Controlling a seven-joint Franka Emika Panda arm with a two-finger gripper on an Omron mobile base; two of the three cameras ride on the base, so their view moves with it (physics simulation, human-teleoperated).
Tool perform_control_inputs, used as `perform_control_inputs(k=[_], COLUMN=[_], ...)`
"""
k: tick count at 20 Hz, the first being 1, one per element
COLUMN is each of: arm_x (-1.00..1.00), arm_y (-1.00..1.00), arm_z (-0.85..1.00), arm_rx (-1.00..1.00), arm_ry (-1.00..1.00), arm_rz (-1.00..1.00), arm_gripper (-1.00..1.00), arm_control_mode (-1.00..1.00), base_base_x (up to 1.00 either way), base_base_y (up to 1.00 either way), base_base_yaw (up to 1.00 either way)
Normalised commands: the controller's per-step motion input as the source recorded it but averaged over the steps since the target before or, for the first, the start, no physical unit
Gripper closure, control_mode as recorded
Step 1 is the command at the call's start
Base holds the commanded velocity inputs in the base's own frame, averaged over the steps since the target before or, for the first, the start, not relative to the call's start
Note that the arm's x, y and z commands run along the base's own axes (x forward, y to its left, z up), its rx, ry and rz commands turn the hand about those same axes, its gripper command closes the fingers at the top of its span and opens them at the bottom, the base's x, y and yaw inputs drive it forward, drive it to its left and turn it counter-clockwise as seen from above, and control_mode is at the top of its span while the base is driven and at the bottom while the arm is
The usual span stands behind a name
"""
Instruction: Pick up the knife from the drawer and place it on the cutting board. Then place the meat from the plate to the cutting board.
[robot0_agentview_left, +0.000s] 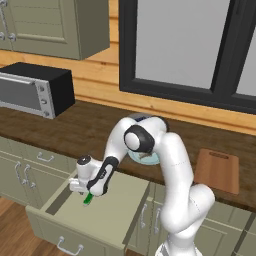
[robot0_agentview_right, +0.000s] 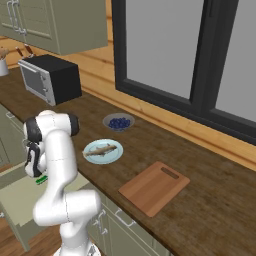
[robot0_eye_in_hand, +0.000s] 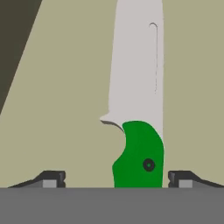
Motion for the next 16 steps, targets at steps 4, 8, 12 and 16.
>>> perform_control_inputs(k=[4, 8, 12, 16], arm_x=[-0.03, -0.28, -0.50, -0.72], arm_y=[0.10, 0.02, 0.03, 0.01], arm_z=[-0.39, -0.06, 0.13, 0.67], arm_rx=[-0.01, 0.00, 0.00, 0.00], arm_ry=[0.08, 0.01, 0.00, 0.00], arm_rz=[0.00, 0.00, 0.00, 0.00], arm_gripper=[1.00, 1.00, 1.00, 1.00], arm_control_mode=[-1.00, -1.00, -1.00, -1.00], base_base_x=[0.00, 0.00, 0.00, 0.00], base_base_y=[0.00, 0.00, 0.00, 0.00], base_base_yaw=[0.00, 0.00, 0.00, 0.00])
